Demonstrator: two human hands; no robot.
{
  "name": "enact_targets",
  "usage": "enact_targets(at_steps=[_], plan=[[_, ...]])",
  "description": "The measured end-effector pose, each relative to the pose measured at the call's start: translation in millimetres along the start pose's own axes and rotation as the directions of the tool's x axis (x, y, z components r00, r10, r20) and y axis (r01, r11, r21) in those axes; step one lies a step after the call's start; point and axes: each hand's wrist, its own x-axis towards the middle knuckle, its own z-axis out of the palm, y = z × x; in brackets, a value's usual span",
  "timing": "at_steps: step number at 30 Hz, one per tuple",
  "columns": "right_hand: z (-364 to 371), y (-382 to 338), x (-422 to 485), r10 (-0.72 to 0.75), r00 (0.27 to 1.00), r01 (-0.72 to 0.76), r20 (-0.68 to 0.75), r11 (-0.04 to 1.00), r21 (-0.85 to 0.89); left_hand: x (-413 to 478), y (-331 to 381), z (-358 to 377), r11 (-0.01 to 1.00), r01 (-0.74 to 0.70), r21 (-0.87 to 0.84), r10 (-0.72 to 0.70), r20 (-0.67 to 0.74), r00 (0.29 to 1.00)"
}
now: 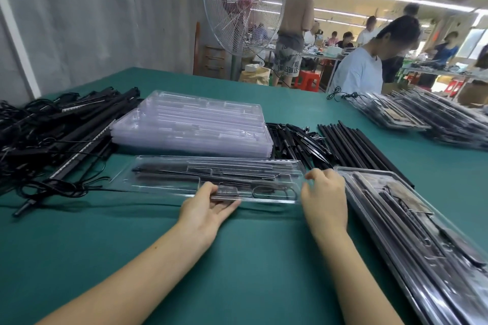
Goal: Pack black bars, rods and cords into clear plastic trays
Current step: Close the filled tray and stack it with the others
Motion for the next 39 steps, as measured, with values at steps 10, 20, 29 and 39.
enact_targets(at_steps=[10, 20, 29, 39], plan=[[10, -38, -13, -0.335, 0.903, 0.304, 0.270, 0.941, 0.150, 4, -5, 3, 0.991, -0.018, 0.130, 0.020, -0.013, 1.000], [8, -52, -27, -0.378, 0.923, 0.370, 0.072, 0.923, 0.104, 8, -5, 8, 0.986, -0.031, 0.162, 0.051, -0.118, 0.992], [-6, -101, -64, -0.419, 0.863, 0.375, 0.283, 0.905, 0.199, 10, -5, 2, 0.984, 0.053, 0.169, -0.052, -0.010, 0.999], [15, -97, -62, 0.008, 0.666, -0.722, 0.746, 0.259, 0.641, 6, 4, 13, 0.991, 0.059, 0.123, -0.061, 0.010, 0.998]])
